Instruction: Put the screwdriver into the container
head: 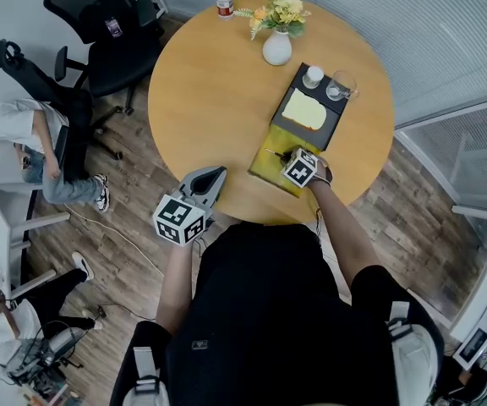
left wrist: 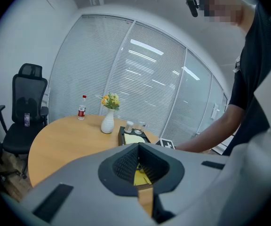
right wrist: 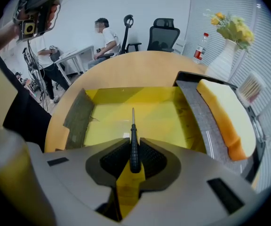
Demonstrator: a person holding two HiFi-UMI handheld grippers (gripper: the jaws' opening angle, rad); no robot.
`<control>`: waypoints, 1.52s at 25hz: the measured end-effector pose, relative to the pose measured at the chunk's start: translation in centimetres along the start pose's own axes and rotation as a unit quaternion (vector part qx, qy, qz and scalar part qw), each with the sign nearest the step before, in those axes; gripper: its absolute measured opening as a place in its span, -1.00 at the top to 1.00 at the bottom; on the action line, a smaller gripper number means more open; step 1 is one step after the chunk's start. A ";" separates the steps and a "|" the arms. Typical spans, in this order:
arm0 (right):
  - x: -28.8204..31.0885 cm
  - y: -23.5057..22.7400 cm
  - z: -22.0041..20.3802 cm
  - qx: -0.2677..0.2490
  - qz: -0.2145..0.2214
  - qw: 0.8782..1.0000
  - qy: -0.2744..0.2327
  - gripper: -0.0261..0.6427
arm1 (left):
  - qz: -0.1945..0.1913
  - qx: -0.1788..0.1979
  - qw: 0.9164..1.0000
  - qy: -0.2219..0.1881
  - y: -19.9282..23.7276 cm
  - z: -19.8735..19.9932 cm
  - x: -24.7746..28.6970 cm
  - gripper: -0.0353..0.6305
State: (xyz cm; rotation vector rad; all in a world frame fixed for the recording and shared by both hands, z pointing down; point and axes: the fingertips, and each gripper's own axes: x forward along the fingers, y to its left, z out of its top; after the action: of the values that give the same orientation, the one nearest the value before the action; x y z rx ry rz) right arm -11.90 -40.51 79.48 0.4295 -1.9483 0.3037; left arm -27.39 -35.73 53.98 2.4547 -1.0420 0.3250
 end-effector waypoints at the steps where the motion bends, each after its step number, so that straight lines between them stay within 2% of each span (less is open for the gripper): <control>1: 0.2 -0.1 0.0 0.004 0.001 1.000 -0.002 0.75 | 0.000 0.000 1.000 0.000 0.0 0.0 0.0 0.88; 6: 0.2 0.0 0.1 0.014 0.010 1.000 -0.009 0.57 | 0.001 -0.001 1.000 -0.001 0.0 0.0 0.0 0.88; 11: -0.7 -0.3 0.3 0.015 0.004 1.000 -0.020 0.55 | -0.001 -0.001 1.000 -0.002 0.0 0.2 0.3 0.88; 15: -2.3 -0.7 0.6 0.019 -0.010 0.999 -0.048 0.52 | -0.005 0.000 1.000 -0.003 -0.2 0.4 0.6 0.88; 20: -5.3 -0.9 0.5 0.039 -0.033 0.994 -0.100 0.55 | -0.014 0.006 1.000 -0.005 -0.9 0.8 1.3 0.88; 23: -7.3 -0.6 -0.1 0.059 -0.039 0.988 -0.138 0.70 | -0.019 0.010 1.000 -0.005 -1.2 1.0 1.7 0.88; 27: -9.8 0.0 -1.1 0.125 -0.023 0.973 -0.192 0.86 | -0.026 0.013 1.000 -0.005 -1.7 1.1 2.1 0.88; 31: -12.6 0.3 -1.3 0.228 0.010 0.938 -0.262 0.89 | -0.031 0.013 0.999 -0.004 -2.4 1.1 2.3 0.88; 35: -16.0 0.2 -1.1 0.256 0.018 0.911 -0.323 0.90 | -0.036 0.014 0.999 -0.005 -3.0 1.0 2.7 0.88; 38: -18.8 0.1 -1.1 0.242 0.009 0.905 -0.350 0.90 | -0.040 0.015 0.999 -0.005 -3.4 1.0 2.8 0.88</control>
State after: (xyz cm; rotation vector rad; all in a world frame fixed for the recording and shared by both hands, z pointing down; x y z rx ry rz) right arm -4.17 -36.98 62.69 0.9446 -2.5742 0.7312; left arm -22.98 -35.88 53.12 2.5204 -0.9457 0.3039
